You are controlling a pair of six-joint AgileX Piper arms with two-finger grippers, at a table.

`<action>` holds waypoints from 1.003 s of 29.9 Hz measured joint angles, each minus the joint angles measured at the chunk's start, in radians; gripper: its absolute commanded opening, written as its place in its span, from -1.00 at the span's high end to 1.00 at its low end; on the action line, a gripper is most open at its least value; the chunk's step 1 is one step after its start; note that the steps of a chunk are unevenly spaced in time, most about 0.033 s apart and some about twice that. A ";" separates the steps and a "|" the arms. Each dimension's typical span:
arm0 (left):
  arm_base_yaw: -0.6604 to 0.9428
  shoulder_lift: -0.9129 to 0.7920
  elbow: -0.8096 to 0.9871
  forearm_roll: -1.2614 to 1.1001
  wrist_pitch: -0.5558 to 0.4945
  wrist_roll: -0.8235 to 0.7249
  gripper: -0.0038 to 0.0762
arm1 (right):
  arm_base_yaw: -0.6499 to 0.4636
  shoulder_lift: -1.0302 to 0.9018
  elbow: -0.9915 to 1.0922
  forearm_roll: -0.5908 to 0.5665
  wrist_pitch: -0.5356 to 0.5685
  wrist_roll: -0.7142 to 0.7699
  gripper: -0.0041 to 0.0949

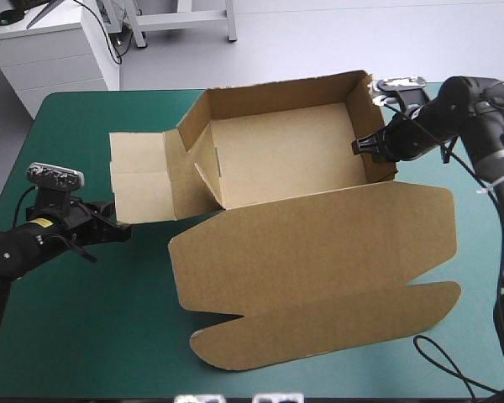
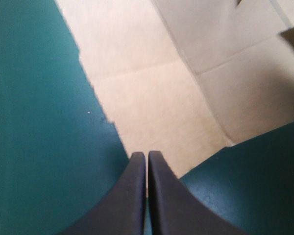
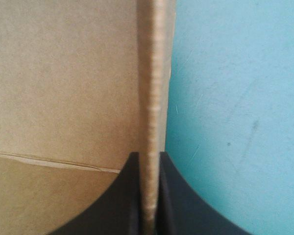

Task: Fold the box

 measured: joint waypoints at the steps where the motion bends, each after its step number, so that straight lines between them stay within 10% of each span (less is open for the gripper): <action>1: 0.000 0.014 0.000 0.000 -0.006 -0.001 0.90 | -0.006 -0.016 0.000 0.004 0.001 -0.004 0.96; 30: 0.202 0.333 0.000 -0.146 -0.062 -0.012 0.90 | -0.064 -0.222 -0.004 0.205 0.009 -0.085 0.96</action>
